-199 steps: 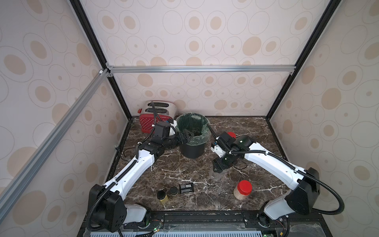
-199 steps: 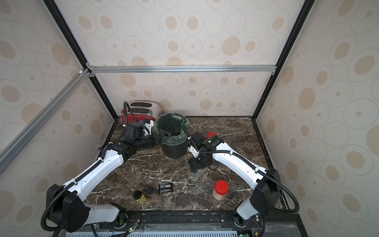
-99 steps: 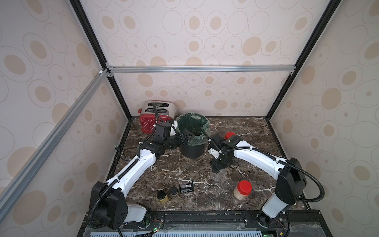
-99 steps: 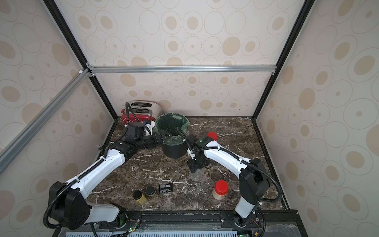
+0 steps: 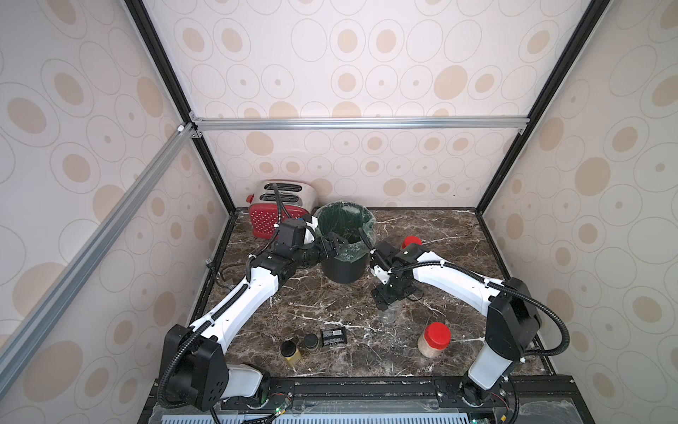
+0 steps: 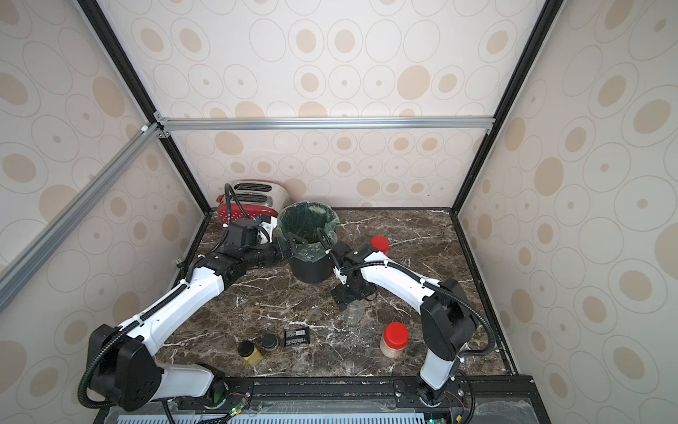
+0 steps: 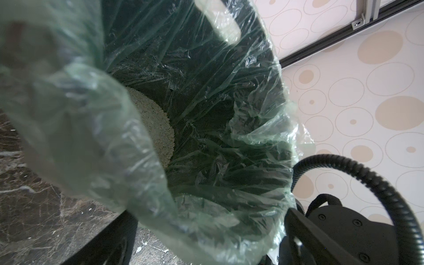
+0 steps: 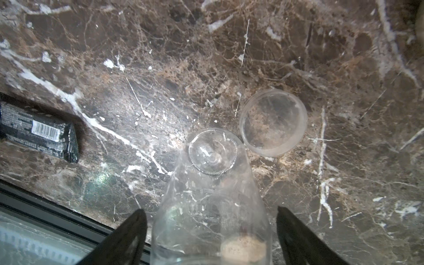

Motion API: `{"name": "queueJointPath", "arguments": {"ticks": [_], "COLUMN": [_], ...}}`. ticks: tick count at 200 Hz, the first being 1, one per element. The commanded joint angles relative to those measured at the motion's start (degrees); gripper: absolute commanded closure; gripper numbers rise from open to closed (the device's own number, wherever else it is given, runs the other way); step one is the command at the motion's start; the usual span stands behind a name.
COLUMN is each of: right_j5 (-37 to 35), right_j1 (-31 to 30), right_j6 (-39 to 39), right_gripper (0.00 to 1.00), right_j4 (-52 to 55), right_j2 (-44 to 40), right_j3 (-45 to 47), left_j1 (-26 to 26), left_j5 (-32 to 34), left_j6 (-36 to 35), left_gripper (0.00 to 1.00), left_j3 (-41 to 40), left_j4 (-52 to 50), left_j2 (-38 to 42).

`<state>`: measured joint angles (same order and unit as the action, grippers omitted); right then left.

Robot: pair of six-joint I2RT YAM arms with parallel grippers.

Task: Empty expired oatmeal from jars
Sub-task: Move the trash bin to the center of the board.

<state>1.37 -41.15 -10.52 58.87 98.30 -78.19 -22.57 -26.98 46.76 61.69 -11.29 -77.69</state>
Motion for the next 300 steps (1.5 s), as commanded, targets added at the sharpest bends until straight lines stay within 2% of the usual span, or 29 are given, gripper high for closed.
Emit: {"name": "queueJointPath", "arguments": {"ticks": [1,49,75,116,139,198,240,261,278,300], "right_j5": [-1.11,-1.37,0.65,8.48,10.60,14.54,11.67,3.78,-2.69,-7.20], "right_j1": [0.02,0.02,1.16,6.12,7.63,11.62,14.95,15.99,16.51,17.49], "right_j6": [0.58,0.77,0.70,-1.32,-2.17,-3.38,-2.07,-1.06,0.01,-0.07], "right_gripper": [0.06,0.02,0.00,0.08,0.11,0.15,0.14,0.11,0.09,0.08], "right_j4": [1.14,3.26,0.68,-7.12,-9.84,-11.57,-10.71,-6.72,-4.29,-3.89], "right_j2": [-0.37,-3.95,-7.08,-5.90,-4.88,-8.52,-14.30,-15.84,-15.54,-13.54], "right_j3": [-0.38,-4.77,-7.11,-12.14,-12.92,-9.82,-5.14,-4.74,-5.04,-5.79], "left_j1": [-0.02,-0.33,-2.17,-3.70,-3.77,-4.94,-6.54,-6.79,-6.80,-6.79], "left_j5": [-1.03,-2.37,-3.64,-5.12,-4.59,-5.90,-4.90,-3.97,-1.03,3.32], "left_j6": [0.94,2.33,3.94,6.15,6.41,6.89,5.87,3.63,-0.86,-6.95], "left_gripper": [0.01,0.02,0.02,0.02,0.01,0.01,0.01,0.01,0.01,0.01], "left_j3": [-0.34,-0.44,0.56,3.32,4.69,9.06,9.53,11.05,11.14,12.27], "left_j4": [2.41,3.68,6.20,10.27,11.57,13.13,12.62,8.19,2.09,-6.29], "left_j2": [0.26,-1.24,-3.60,-8.07,-9.46,-13.88,-14.50,-13.82,-10.74,-7.22]}}
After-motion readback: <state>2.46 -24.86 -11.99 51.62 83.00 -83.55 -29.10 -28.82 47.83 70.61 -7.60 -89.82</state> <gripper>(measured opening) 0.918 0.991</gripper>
